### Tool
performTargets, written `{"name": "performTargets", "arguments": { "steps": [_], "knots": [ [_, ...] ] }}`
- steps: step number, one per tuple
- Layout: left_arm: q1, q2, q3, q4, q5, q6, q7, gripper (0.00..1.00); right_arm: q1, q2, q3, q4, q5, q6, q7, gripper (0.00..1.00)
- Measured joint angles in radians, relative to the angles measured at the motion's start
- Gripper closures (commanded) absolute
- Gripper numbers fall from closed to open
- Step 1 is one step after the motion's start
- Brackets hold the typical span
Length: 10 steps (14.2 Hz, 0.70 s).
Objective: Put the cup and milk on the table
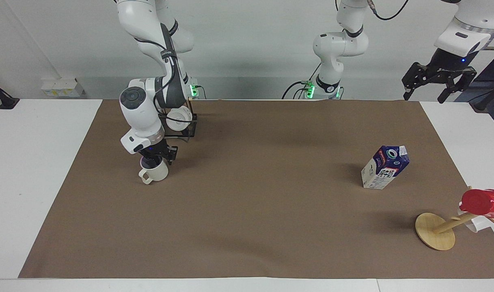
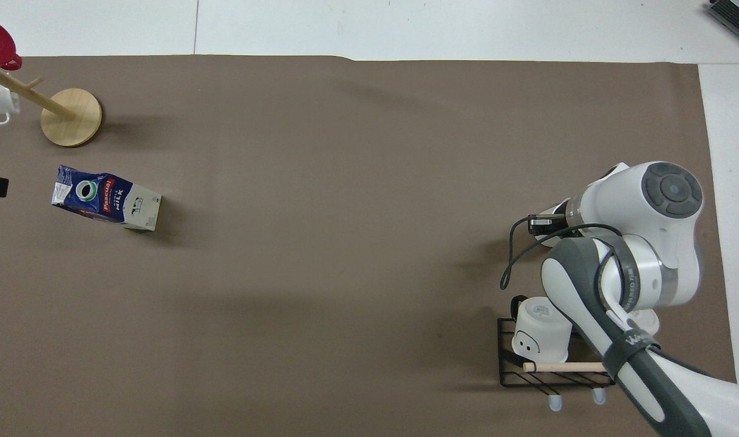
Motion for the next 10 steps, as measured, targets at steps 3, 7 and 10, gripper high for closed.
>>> {"name": "performTargets", "arguments": {
  "steps": [3,7,10],
  "knots": [
    [0.000,0.000,0.000,0.000,0.000,0.000,0.000,0.00,0.009,0.001,0.001,0.043,0.000,-0.030,0.004,1.00],
    [0.000,-0.001,0.000,0.000,0.000,-0.072,-0.001,0.00,0.060,0.002,0.005,0.159,-0.055,-0.163,0.002,1.00],
    [0.000,-0.003,-0.002,0.000,0.000,-0.092,-0.001,0.00,0.159,0.012,0.009,0.225,-0.055,-0.235,0.018,1.00]
  ]
}}
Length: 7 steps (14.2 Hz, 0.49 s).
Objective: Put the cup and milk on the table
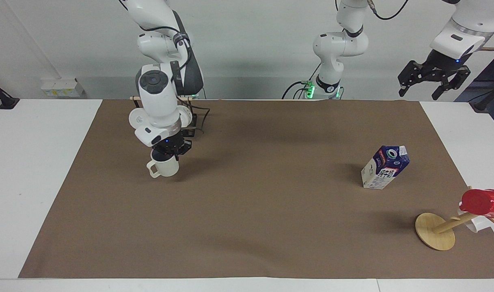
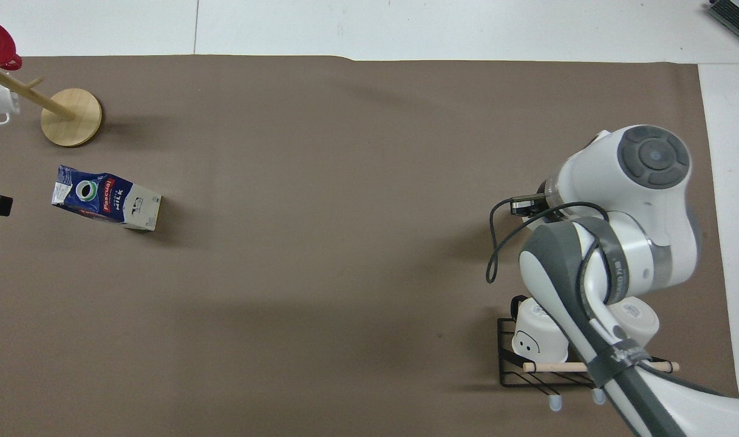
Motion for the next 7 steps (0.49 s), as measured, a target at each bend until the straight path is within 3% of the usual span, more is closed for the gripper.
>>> {"name": "performTargets", "arguments": {
  "steps": [7],
  "knots": [
    [0.000,-0.001,0.004,0.000,0.000,-0.003,0.000,0.00,0.148,0.034,0.006,0.087,0.067,-0.039,0.112,1.00]
  ]
}}
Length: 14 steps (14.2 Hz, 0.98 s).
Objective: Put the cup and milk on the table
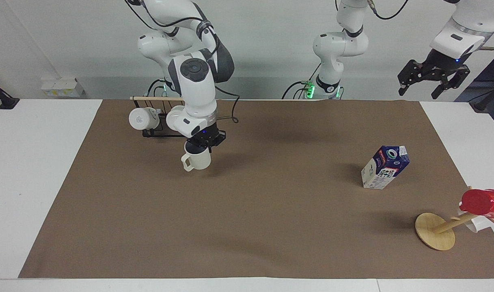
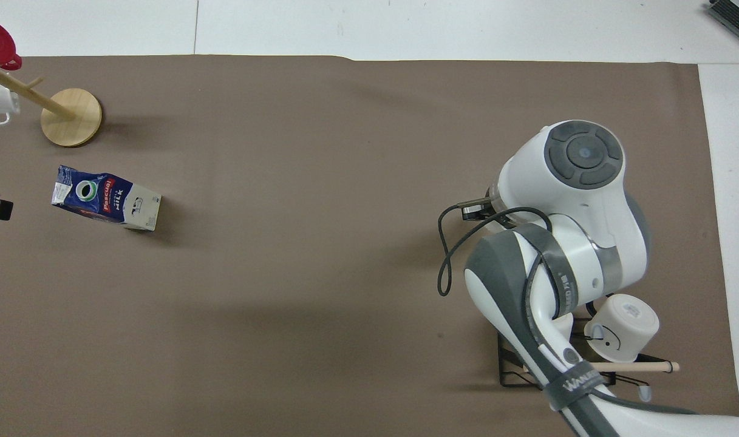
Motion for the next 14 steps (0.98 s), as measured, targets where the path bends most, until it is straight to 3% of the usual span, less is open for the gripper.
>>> {"name": "performTargets", "arguments": {
  "steps": [8,14],
  "knots": [
    [0.000,0.000,-0.008,0.000,0.000,0.000,0.000,0.00,0.213,0.078,0.002,0.003,0.013,0.089,0.046,1.00],
    [0.000,0.000,-0.008,0.000,0.000,0.000,0.000,0.00,0.269,0.137,0.002,-0.007,0.008,0.124,0.062,1.00]
  ]
}}
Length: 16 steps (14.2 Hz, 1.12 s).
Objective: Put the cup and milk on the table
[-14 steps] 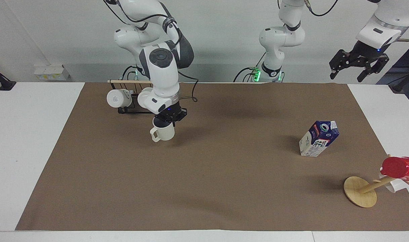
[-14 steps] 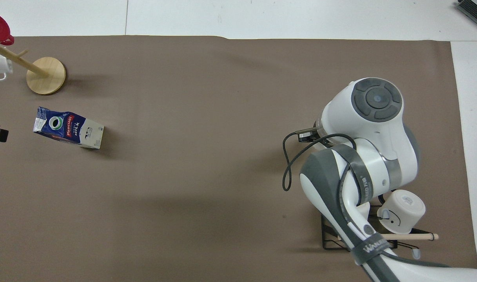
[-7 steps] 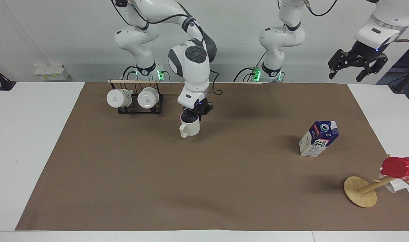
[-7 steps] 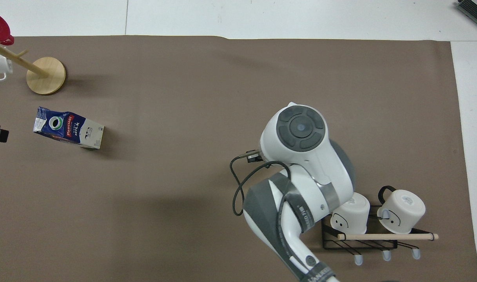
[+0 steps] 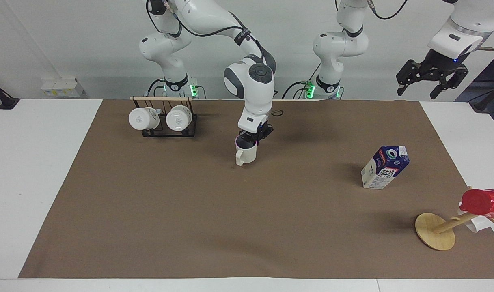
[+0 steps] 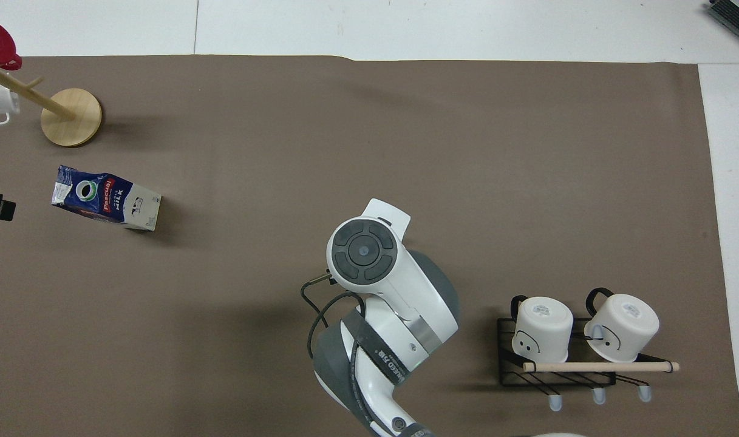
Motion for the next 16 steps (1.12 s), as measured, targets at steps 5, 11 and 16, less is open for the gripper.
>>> {"name": "performTargets", "arguments": {
  "steps": [5,11,16],
  "knots": [
    [0.000,0.000,-0.001,0.000,0.000,0.000,0.000,0.00,0.000,0.002,-0.002,-0.024,-0.012,0.020,-0.017,1.00],
    [0.000,0.000,-0.002,0.000,0.000,0.000,0.000,0.00,-0.020,0.002,-0.011,-0.039,-0.014,0.079,-0.048,1.00],
    [0.000,0.000,-0.002,0.000,0.000,-0.001,0.000,0.00,-0.016,0.009,-0.010,-0.042,-0.022,0.089,-0.048,0.85]
  ]
}}
